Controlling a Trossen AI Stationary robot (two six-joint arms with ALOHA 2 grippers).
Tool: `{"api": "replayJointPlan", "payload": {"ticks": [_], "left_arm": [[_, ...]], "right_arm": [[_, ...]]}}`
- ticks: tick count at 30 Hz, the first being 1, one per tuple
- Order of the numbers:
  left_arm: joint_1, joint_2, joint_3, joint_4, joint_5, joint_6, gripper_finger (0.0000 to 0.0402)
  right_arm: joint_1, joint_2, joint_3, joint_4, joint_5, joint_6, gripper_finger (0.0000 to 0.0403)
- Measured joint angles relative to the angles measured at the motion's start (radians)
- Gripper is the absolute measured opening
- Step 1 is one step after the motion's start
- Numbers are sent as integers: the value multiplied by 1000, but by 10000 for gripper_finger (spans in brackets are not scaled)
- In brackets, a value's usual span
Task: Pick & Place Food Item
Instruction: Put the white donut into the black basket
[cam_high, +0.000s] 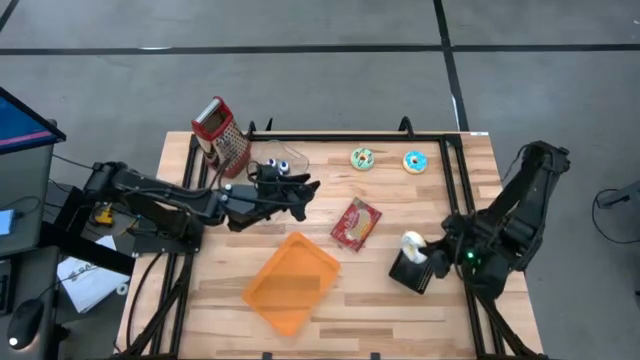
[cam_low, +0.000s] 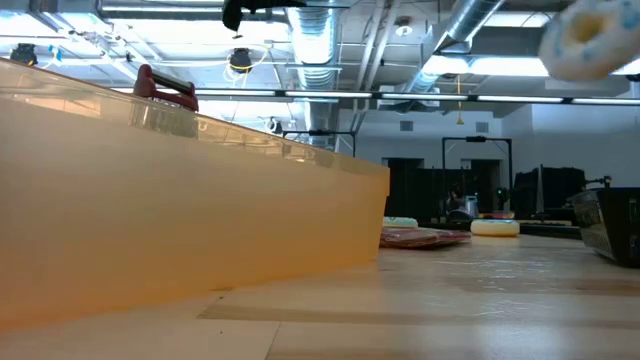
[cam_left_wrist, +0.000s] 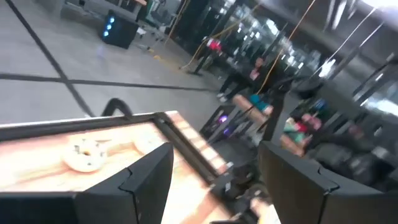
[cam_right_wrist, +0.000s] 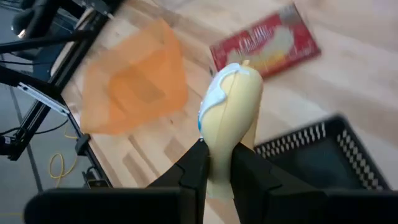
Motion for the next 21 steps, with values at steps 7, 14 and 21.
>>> {"api": "replayJointPlan", "payload": {"ticks": [7,14,21], "left_arm": [[-4,-2,-48,87,11,-27,231],[-15,-2,-48,102,12,-27,231],[-20,-2,-48,130,12,-34,231]], "right_arm": [[116,1,-113,8,4,249,54],[219,0,-216,10,42,450,57],[214,0,-321,129,54,459,71]]}}
